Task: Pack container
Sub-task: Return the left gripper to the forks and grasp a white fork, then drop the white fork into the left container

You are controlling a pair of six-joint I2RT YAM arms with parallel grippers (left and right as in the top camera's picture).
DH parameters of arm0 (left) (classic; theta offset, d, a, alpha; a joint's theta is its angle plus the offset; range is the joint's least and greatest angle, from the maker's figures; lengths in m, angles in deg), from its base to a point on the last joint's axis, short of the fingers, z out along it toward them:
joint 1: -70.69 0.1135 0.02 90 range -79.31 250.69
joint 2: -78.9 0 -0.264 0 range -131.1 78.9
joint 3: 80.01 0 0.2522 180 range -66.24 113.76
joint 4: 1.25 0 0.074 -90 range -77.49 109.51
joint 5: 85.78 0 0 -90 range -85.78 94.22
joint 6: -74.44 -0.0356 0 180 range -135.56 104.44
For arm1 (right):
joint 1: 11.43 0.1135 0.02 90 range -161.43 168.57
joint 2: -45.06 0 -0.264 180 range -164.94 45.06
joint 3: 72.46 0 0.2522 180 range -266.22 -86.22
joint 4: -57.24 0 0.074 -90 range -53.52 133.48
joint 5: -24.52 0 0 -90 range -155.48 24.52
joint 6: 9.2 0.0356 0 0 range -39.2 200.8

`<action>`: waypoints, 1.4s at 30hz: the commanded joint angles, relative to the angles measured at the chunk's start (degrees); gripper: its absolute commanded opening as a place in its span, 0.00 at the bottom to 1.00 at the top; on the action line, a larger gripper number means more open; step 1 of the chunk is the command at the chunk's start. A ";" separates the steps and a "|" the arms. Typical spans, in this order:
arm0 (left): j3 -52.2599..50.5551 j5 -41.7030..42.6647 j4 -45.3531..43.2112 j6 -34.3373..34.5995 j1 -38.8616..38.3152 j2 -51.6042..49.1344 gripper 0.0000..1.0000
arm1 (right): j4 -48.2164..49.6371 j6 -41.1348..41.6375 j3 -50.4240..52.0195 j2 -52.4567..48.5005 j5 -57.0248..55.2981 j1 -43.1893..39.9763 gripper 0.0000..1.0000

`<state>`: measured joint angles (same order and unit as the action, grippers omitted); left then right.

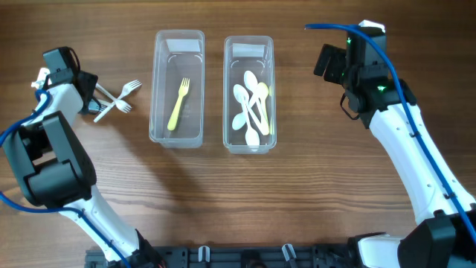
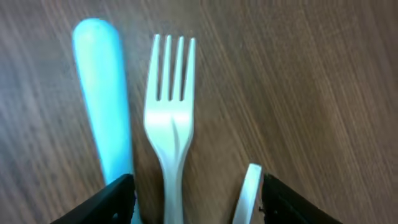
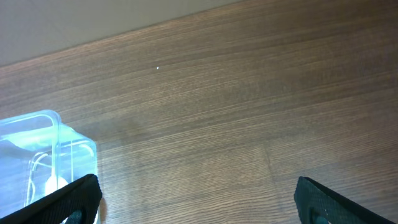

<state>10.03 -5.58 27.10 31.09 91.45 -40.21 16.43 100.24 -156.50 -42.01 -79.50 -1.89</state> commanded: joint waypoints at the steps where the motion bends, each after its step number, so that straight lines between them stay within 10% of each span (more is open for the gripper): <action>1: -0.20 -0.11 0.00 0.09 0.37 -3.17 0.66 | 0.04 0.07 -0.33 -0.07 -1.01 -0.20 1.00; 25: -0.15 -0.11 10.34 0.11 1.29 -6.03 0.04 | 0.04 0.07 -0.33 -0.07 -1.01 -0.20 1.00; 32: 4.24 0.37 9.94 -4.28 1.27 5.49 0.04 | 0.04 0.09 -0.33 -0.07 -1.01 -0.20 1.00; 37: 4.24 16.72 11.08 -4.52 1.22 19.91 0.04 | 0.04 0.07 -0.33 -0.07 -1.01 -0.20 1.00; 42: 4.24 41.97 14.19 -21.20 -2.82 23.74 0.04 | 0.04 0.09 -0.33 -0.07 -1.01 -0.20 1.00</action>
<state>13.54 20.84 39.25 22.63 91.62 -16.58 16.43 100.22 -156.50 -42.01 -79.50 -1.89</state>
